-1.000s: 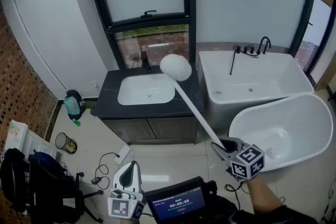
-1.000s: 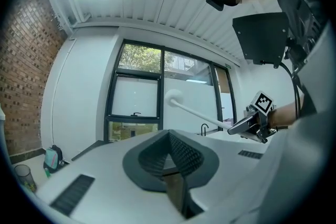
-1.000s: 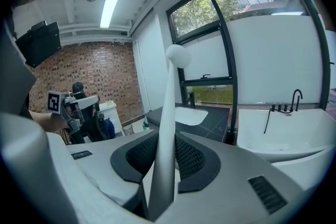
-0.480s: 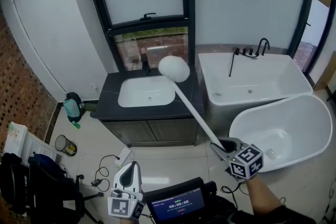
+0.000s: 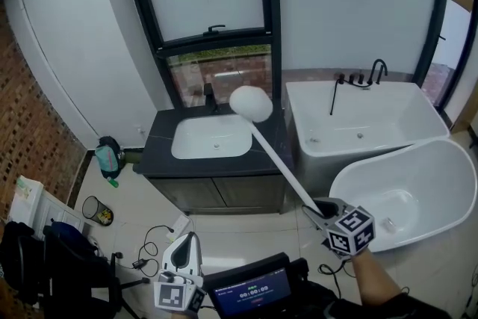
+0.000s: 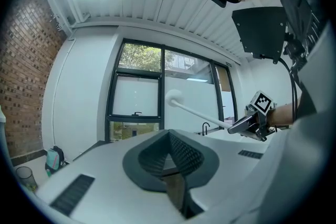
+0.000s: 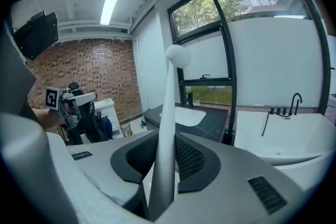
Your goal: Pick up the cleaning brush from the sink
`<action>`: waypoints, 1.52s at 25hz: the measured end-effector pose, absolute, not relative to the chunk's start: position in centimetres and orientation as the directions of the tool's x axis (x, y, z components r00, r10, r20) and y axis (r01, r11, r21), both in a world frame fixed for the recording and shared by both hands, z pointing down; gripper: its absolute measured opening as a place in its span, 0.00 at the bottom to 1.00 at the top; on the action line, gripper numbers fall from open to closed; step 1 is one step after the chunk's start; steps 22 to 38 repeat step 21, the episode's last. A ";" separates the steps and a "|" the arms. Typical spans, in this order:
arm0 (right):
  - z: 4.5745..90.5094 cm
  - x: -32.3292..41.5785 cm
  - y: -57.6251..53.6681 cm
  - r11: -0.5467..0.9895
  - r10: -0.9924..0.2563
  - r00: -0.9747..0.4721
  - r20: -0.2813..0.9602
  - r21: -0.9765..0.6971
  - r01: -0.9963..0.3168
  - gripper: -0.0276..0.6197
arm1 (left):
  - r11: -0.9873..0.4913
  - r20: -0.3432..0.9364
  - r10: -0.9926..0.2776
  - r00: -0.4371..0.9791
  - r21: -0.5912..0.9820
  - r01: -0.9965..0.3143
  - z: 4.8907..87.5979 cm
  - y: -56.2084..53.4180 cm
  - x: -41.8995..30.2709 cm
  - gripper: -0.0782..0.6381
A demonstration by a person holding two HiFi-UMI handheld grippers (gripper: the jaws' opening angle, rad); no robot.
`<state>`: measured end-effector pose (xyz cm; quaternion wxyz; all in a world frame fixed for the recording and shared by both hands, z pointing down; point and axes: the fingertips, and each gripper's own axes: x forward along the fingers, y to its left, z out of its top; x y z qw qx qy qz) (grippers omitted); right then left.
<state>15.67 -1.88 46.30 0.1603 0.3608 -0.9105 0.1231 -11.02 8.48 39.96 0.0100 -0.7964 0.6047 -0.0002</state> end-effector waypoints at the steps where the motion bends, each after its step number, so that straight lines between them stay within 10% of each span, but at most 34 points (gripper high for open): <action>1: 46.3 15.7 -2.0 0.710 -0.616 -0.689 0.380 -0.109 -0.695 0.14 | -0.268 -0.013 -0.963 0.268 -0.016 -0.963 40.0 8.4 -10.9 0.12; 38: 46.0 16.8 -2.8 0.723 -0.601 -0.700 0.387 -0.112 -0.682 0.14 | -0.268 0.006 -0.964 0.268 -0.007 -0.964 40.2 7.3 -9.6 0.12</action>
